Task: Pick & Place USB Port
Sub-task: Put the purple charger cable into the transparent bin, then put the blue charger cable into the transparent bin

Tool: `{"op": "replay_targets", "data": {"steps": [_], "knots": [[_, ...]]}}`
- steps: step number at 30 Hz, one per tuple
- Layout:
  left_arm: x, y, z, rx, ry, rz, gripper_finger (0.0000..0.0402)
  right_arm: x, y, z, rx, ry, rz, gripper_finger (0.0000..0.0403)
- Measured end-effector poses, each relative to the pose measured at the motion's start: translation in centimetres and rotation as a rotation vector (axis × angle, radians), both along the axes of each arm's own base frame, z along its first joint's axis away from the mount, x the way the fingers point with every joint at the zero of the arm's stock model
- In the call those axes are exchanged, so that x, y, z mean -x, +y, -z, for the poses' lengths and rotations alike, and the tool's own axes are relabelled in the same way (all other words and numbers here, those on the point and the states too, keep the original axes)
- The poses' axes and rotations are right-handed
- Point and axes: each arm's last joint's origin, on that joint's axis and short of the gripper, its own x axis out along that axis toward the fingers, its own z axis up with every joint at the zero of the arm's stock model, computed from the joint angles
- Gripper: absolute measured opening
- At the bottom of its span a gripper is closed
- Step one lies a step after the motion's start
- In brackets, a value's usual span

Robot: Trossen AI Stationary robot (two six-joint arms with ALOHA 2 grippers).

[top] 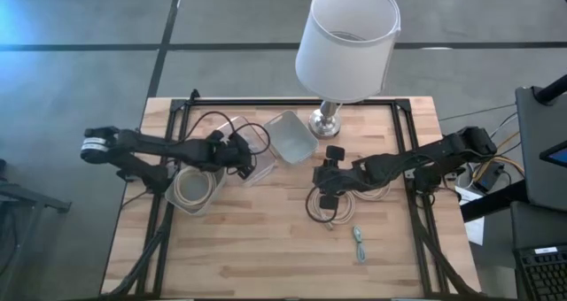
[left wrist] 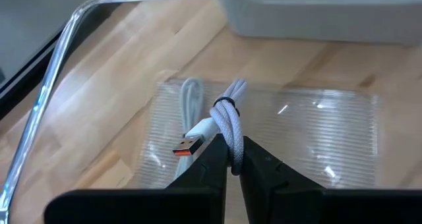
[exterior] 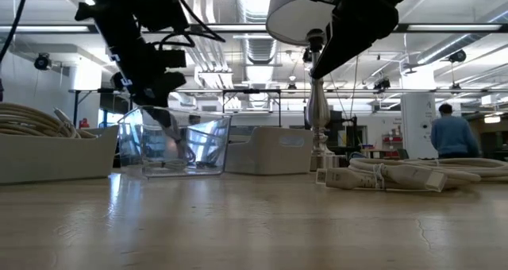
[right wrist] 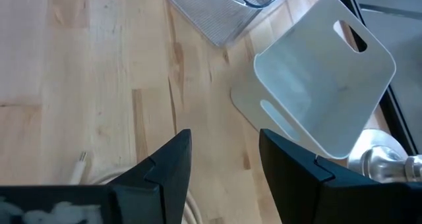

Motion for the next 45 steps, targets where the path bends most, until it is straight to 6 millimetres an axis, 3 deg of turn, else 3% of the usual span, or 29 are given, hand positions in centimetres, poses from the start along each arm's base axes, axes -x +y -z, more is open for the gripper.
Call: {"op": "replay_targets", "data": {"steps": [4, 14, 25, 31, 36, 45], "knots": [[-0.1, 0.3, 0.4, 0.001, 0.016, -0.012, 0.0038, 0.0, 0.0, 0.0, 0.0, -0.001, 0.0, 0.0172], [-0.5, 0.2, 1.2, 0.092, 0.04, 0.029, 0.011, 0.0, 0.0, 0.0, -0.015, -0.008, 0.016, 0.0178], [-0.5, 0.1, -0.7, 0.086, 0.096, 0.037, 0.0153, 0.0, 0.2, 0.1, -0.099, -0.009, 0.022, 0.018], [-1.2, 0.1, -2.4, 0.071, 0.069, 0.062, 0.0158, 0.1, 0.3, 0.3, -0.213, -0.01, 0.068, 0.018], [-1.7, 0.0, -3.5, 0.041, 0.068, 0.133, 0.0151, 0.8, 0.8, 0.7, -0.441, 0.076, 0.158, 0.0175], [-1.9, -0.6, -3.7, 0.037, 0.057, 0.166, 0.0127, 3.7, 4.3, 2.7, -0.603, 0.194, 0.441, 0.0174]]}}
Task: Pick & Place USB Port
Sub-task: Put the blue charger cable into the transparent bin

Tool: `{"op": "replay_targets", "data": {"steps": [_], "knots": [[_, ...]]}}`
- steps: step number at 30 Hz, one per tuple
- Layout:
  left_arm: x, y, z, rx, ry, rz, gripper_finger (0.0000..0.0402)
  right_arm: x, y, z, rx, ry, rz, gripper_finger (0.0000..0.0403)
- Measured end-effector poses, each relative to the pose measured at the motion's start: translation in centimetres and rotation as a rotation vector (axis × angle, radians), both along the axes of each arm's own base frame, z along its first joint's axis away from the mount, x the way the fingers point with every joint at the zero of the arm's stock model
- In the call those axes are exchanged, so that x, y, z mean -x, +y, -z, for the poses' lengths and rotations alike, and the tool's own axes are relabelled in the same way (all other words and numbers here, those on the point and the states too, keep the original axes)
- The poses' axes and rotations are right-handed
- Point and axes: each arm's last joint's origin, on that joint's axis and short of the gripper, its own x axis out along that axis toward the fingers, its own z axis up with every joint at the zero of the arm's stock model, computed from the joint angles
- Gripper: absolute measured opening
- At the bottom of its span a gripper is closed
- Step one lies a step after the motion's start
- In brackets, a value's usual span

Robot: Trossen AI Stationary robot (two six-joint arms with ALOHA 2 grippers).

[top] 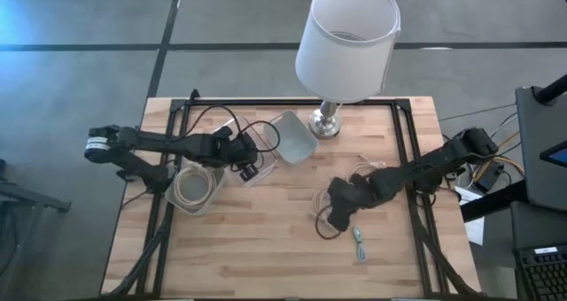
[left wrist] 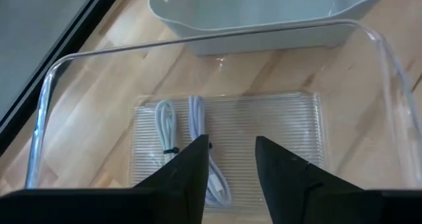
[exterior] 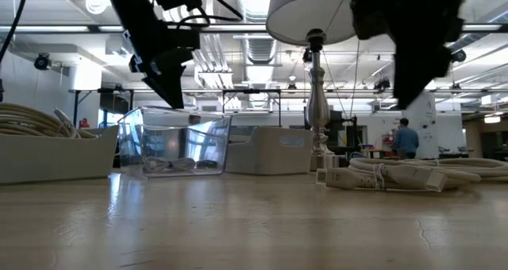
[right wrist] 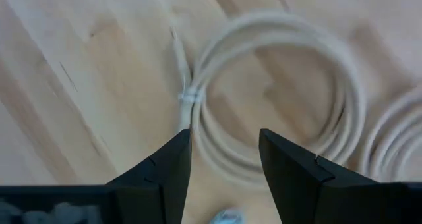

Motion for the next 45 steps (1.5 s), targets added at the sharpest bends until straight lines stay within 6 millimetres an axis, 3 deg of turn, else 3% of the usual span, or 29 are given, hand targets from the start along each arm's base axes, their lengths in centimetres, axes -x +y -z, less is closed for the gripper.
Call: {"op": "replay_targets", "data": {"steps": [8, 16, 26, 39, 45], "knots": [[-0.3, -0.4, -0.1, -0.001, -0.026, 0.017, 0.0124, 2.6, 3.2, 1.8, -0.107, 0.08, 0.165, 0.0166], [-0.3, -0.4, -0.1, 0.001, -0.027, 0.018, 0.0126, 4.2, 5.4, 2.4, -0.188, 0.108, 0.352, 0.0168], [-1.4, -0.2, -0.9, -0.069, -0.109, 0.123, 0.0126, 5.8, 7.6, 2.7, -0.155, 0.033, 0.414, 0.0162], [-1.6, -0.3, -0.9, -0.051, -0.119, 0.167, 0.0126, 5.4, 8.9, 7.6, -0.102, 0.22, 0.487, 0.016], [-1.7, -0.4, -0.9, -0.036, -0.133, 0.164, 0.0126, 5.0, 8.9, 8.4, -0.074, 0.261, 0.426, 0.0154]]}}
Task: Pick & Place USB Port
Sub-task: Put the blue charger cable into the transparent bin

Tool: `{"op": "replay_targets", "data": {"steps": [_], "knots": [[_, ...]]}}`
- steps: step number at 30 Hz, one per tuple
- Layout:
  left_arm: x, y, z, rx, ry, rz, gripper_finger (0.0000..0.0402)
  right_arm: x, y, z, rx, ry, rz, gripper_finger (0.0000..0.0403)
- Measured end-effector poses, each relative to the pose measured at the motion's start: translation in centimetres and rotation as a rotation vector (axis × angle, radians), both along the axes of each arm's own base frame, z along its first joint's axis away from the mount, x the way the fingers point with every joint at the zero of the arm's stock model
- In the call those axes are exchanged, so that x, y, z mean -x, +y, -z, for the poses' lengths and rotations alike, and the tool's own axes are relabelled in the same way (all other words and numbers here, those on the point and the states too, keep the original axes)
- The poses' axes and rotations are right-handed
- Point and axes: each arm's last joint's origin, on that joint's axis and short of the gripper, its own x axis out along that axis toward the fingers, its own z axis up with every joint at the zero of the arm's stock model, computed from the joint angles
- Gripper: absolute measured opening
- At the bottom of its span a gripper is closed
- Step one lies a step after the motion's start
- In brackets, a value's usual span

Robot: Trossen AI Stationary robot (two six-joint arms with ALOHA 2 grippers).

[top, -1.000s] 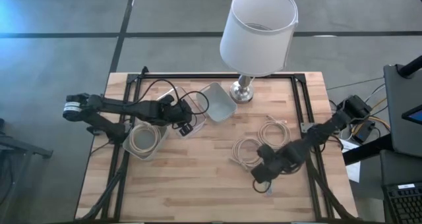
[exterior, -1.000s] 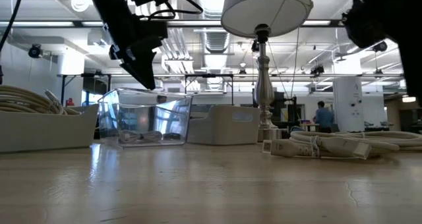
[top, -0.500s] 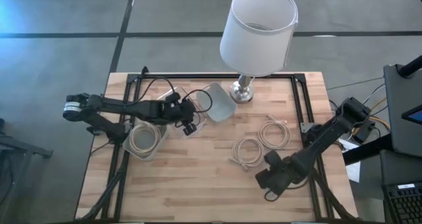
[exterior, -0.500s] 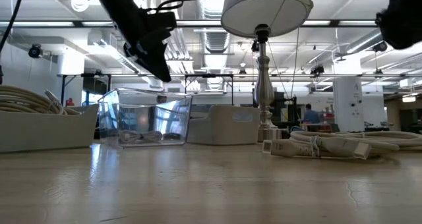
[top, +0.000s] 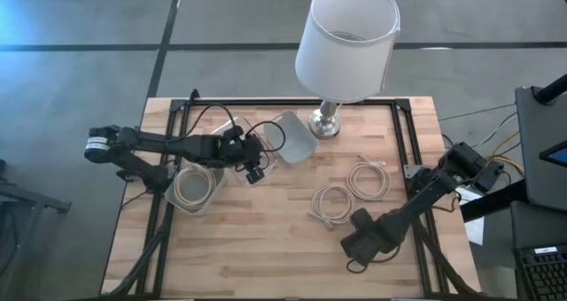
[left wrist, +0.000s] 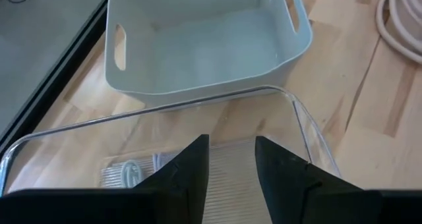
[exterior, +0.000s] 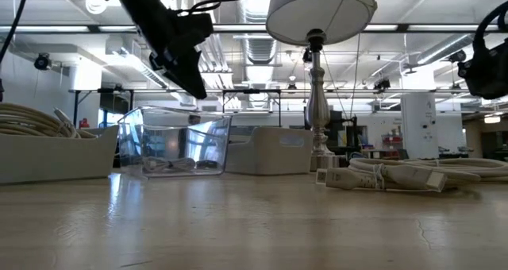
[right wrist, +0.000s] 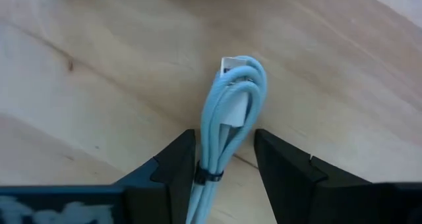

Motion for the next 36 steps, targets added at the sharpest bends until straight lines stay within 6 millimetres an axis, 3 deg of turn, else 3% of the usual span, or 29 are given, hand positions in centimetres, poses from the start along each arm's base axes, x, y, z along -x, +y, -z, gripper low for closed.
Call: {"op": "replay_targets", "data": {"steps": [6, 15, 20, 24, 28, 33, 36], "knots": [[0.0, 0.0, 0.0, 0.023, -0.018, -0.029, 0.0126, -0.2, 0.0, -0.1, 0.032, -0.023, -0.124, 0.0126], [0.0, 0.0, 0.0, 0.026, -0.021, -0.033, 0.0126, -0.2, 0.0, -0.3, 0.066, -0.04, -0.241, 0.0023], [-0.1, 0.0, -0.1, 0.024, -0.034, -0.034, 0.0126, -0.6, 0.0, -1.9, 0.09, -0.121, -0.268, 0.0027], [-0.5, 0.0, -0.4, 0.018, -0.079, -0.014, 0.0126, -1.2, -0.1, -3.9, 0.27, -0.252, -0.461, 0.0028], [-1.2, -0.4, -0.9, 0.048, -0.133, 0.133, 0.0126, -1.8, -0.8, -6.3, 0.584, -0.377, -0.637, 0.0028], [-2.1, -1.6, -1.3, 0.093, -0.265, 0.363, 0.0126, -2.4, -2.5, -9.3, 0.948, -0.437, -0.649, 0.0028], [-2.5, -2.2, -1.1, 0.068, -0.359, 0.427, 0.0126, -2.9, -4.2, -11.3, 1.03, -0.439, -0.601, 0.0029]]}}
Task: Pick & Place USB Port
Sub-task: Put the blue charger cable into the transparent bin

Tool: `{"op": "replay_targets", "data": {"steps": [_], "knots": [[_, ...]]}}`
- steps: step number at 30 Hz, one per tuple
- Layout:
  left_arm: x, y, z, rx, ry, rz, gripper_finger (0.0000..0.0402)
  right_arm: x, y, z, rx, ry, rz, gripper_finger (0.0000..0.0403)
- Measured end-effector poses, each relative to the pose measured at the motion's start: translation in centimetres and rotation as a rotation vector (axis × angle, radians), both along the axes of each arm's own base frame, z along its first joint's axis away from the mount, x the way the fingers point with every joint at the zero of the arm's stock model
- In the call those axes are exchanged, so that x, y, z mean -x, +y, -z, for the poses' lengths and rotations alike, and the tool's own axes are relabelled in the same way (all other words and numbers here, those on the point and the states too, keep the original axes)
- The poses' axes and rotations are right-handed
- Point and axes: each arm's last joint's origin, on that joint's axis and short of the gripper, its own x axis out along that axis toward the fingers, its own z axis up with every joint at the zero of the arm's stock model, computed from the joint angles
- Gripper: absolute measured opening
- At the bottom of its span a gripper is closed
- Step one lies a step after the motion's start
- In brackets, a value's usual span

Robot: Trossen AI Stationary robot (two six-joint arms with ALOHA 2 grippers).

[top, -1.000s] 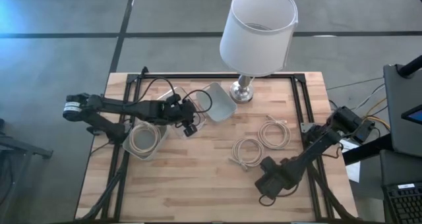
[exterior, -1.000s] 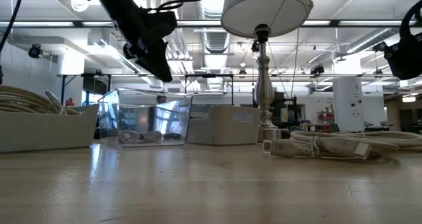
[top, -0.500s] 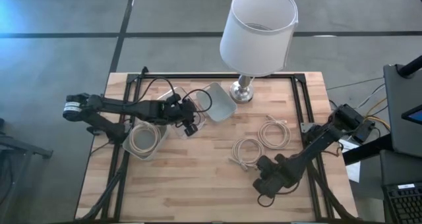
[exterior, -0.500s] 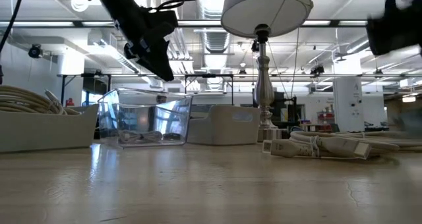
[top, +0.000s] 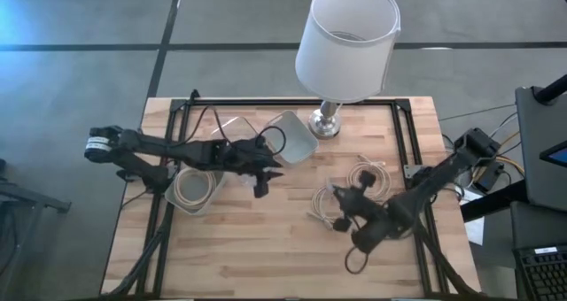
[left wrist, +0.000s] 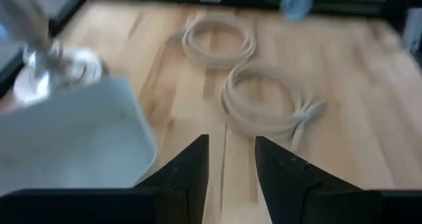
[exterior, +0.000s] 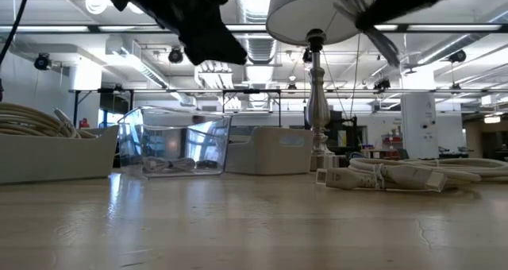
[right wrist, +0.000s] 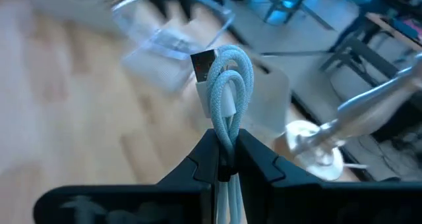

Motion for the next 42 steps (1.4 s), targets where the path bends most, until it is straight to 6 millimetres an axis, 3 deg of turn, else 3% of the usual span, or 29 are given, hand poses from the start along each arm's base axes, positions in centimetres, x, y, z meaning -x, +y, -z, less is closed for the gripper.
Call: {"op": "replay_targets", "data": {"steps": [6, 12, 17, 26, 42], "knots": [[0.0, -0.2, 0.8, -0.012, -0.154, 0.014, 0.0126, -1.4, -4.2, -3.3, -0.097, -0.173, 0.159, 0.0029], [0.4, -0.2, 2.0, 0.024, -0.216, -0.003, 0.0126, -3.3, -7.2, -3.4, -0.105, -0.205, 0.213, 0.0029], [0.8, -0.2, 2.9, 0.05, -0.252, -0.014, 0.0126, -5.9, -8.2, -2.5, -0.145, -0.143, 0.059, 0.0029], [0.9, -0.2, 3.0, 0.12, -0.294, -0.046, 0.0126, -9.2, -9.5, -3.4, -0.202, -0.228, -0.331, 0.0029], [0.7, -0.5, 1.4, 0.136, -0.461, -0.03, 0.0126, -9.4, -10.9, -3.5, -0.182, -0.251, -0.322, 0.0029]]}}
